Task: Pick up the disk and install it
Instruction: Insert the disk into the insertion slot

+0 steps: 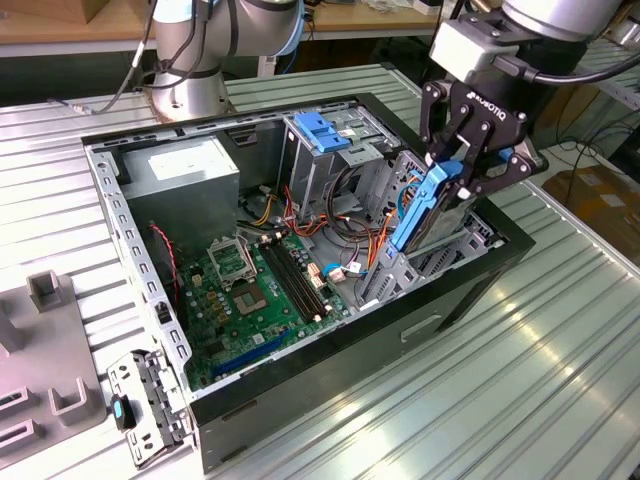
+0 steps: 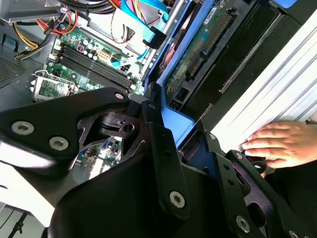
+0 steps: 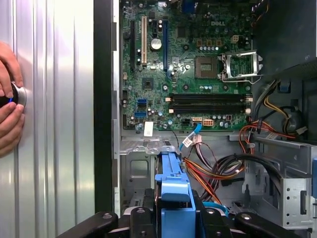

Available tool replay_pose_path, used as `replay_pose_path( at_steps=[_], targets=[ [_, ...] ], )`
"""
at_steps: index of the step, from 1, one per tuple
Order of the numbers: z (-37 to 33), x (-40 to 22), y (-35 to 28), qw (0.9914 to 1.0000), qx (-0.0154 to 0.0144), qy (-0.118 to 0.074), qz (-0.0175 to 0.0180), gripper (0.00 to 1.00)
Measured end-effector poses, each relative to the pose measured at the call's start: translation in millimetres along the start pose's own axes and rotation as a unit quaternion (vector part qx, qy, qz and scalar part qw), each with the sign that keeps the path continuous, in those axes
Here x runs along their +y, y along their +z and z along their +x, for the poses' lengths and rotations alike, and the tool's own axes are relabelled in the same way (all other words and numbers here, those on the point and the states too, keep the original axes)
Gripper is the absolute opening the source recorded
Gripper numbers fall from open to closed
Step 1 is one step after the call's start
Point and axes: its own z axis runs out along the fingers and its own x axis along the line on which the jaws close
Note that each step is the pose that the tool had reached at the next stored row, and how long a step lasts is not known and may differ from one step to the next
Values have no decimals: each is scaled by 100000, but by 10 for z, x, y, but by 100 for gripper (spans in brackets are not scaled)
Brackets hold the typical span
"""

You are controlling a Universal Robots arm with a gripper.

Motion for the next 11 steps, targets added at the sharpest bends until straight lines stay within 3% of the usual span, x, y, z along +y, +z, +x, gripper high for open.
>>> replay_pose_path(
  at_steps=[7, 8, 11],
  targets=[
    [0, 0, 16, 100000, 24, 2, 62, 38],
    [0, 0, 17, 100000, 18, 2, 65, 45],
    [0, 0, 29, 100000, 8, 2, 82, 45]
  ],
)
